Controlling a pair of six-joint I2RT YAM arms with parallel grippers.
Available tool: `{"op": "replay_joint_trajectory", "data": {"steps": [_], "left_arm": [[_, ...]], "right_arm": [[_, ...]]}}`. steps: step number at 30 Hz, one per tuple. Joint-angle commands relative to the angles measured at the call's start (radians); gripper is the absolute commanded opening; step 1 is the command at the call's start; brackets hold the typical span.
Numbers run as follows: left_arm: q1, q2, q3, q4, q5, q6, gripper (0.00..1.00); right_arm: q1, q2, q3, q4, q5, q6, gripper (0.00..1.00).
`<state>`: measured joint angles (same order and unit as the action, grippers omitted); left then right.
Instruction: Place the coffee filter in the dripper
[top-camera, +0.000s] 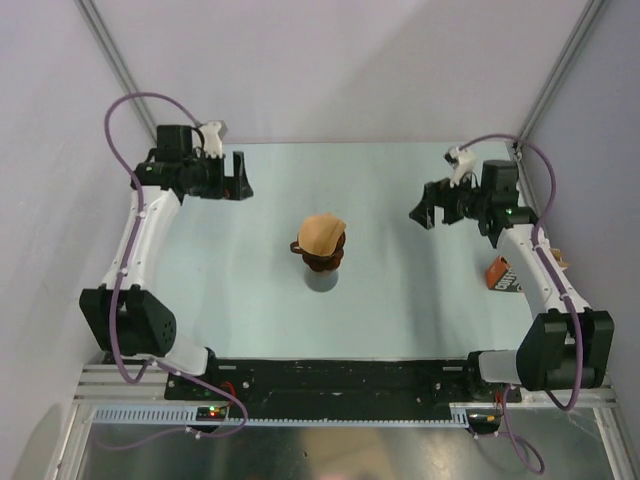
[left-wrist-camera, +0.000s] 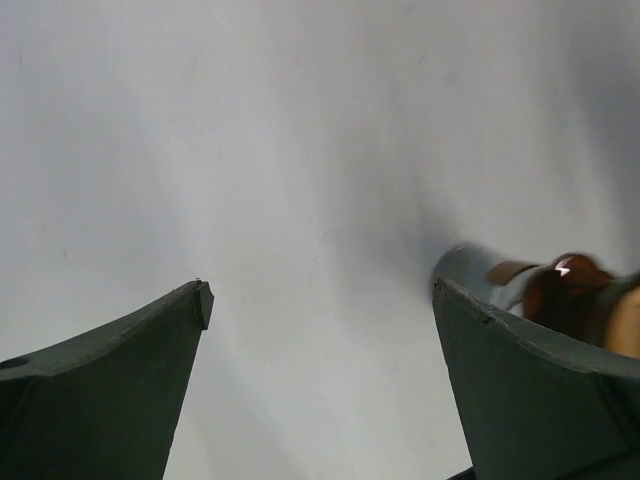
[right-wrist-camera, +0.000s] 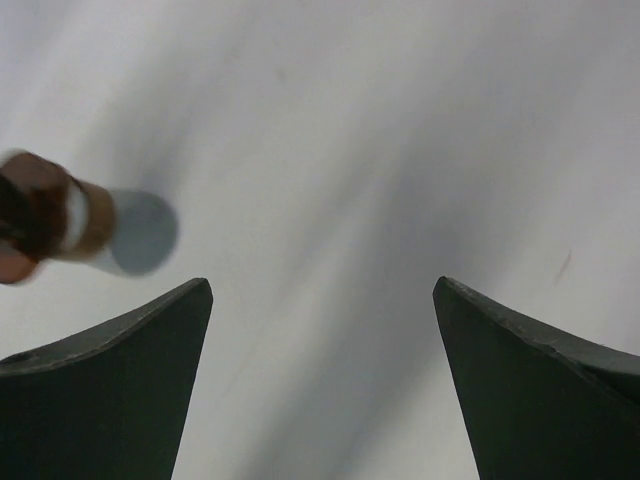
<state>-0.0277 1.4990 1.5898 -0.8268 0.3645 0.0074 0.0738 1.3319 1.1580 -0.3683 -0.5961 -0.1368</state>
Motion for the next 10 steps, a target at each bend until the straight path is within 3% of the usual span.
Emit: {"op": "replay_joint_trajectory", "data": {"steps": [1,10], "left_arm": [[0.002,-0.002,-0.109,0.013,-0.108,0.119,1.00],[0.002,-0.040,-0.176,0.104,-0.191,0.113,1.00]], "right_arm": [[-0.047,-0.069,-0.136,0.090,0.036,-0.064,1.00],[-0.061,-0.108,-0.235,0.185,0.044,-0.062,0.99]]}}
